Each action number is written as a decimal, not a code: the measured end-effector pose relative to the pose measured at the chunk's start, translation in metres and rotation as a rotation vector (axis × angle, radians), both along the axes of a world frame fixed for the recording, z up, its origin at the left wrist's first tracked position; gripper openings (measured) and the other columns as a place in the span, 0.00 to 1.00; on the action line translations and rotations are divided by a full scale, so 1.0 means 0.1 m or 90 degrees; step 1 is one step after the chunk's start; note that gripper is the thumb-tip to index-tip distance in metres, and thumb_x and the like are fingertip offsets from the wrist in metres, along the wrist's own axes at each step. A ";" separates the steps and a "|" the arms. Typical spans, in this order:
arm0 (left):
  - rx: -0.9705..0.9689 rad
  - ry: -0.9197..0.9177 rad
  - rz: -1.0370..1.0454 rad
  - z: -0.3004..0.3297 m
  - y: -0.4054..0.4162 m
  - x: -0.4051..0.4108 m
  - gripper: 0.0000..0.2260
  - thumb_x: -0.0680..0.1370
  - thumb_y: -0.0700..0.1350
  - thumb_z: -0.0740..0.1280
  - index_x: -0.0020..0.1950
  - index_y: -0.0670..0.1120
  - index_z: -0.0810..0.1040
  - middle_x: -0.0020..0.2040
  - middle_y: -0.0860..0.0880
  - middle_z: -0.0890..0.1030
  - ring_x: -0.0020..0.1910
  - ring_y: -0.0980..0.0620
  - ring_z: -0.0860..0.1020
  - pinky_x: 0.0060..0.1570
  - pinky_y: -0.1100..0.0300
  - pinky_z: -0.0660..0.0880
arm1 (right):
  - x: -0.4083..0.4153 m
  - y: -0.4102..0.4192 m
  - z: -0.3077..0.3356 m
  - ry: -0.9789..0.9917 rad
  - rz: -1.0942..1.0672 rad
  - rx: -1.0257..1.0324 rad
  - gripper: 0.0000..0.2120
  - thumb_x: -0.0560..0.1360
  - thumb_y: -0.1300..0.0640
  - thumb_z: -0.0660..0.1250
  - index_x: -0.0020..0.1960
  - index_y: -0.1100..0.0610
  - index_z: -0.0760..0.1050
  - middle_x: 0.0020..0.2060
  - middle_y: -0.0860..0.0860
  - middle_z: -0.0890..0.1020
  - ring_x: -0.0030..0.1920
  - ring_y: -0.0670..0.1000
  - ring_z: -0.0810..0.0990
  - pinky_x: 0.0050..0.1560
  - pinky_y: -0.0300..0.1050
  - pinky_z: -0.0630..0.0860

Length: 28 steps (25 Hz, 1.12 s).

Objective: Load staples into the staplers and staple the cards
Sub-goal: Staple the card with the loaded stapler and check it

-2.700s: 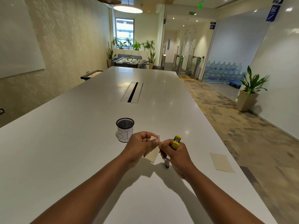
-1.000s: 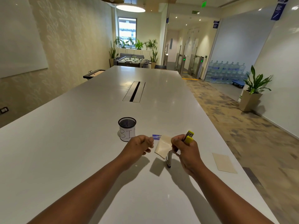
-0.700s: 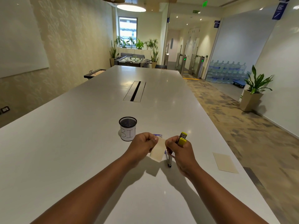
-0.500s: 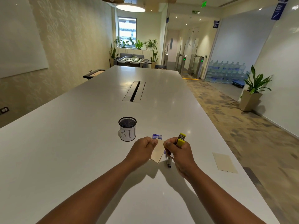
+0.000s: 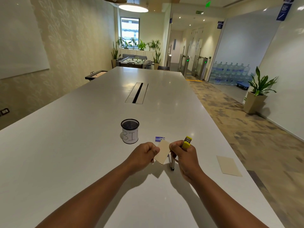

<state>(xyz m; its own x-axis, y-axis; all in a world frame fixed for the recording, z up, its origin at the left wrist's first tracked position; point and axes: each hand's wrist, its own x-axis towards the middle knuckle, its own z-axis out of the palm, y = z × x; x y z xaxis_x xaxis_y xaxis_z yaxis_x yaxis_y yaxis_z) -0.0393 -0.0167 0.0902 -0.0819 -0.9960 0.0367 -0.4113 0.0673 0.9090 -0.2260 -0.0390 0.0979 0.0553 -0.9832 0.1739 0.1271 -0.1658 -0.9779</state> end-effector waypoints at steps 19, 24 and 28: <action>-0.010 0.080 0.179 -0.16 -0.07 -0.01 0.12 0.79 0.51 0.71 0.42 0.46 0.75 0.35 0.50 0.77 0.33 0.52 0.78 0.35 0.61 0.74 | -0.05 0.00 -0.07 0.093 -0.044 -0.048 0.09 0.76 0.63 0.69 0.38 0.55 0.79 0.34 0.54 0.83 0.32 0.47 0.78 0.35 0.38 0.76; 0.241 0.302 0.122 0.10 -0.08 -0.05 0.29 0.76 0.69 0.65 0.45 0.42 0.79 0.38 0.42 0.86 0.34 0.48 0.83 0.34 0.58 0.80 | 0.00 0.04 -0.15 0.327 -0.081 -0.289 0.11 0.69 0.68 0.69 0.38 0.52 0.79 0.34 0.45 0.82 0.35 0.45 0.79 0.36 0.36 0.73; 0.267 0.352 0.107 0.20 -0.11 -0.09 0.26 0.74 0.63 0.73 0.50 0.39 0.81 0.38 0.42 0.86 0.34 0.49 0.84 0.38 0.57 0.82 | 0.04 0.04 -0.22 0.485 -0.076 -0.496 0.11 0.65 0.69 0.76 0.40 0.55 0.80 0.35 0.47 0.80 0.37 0.48 0.76 0.39 0.37 0.70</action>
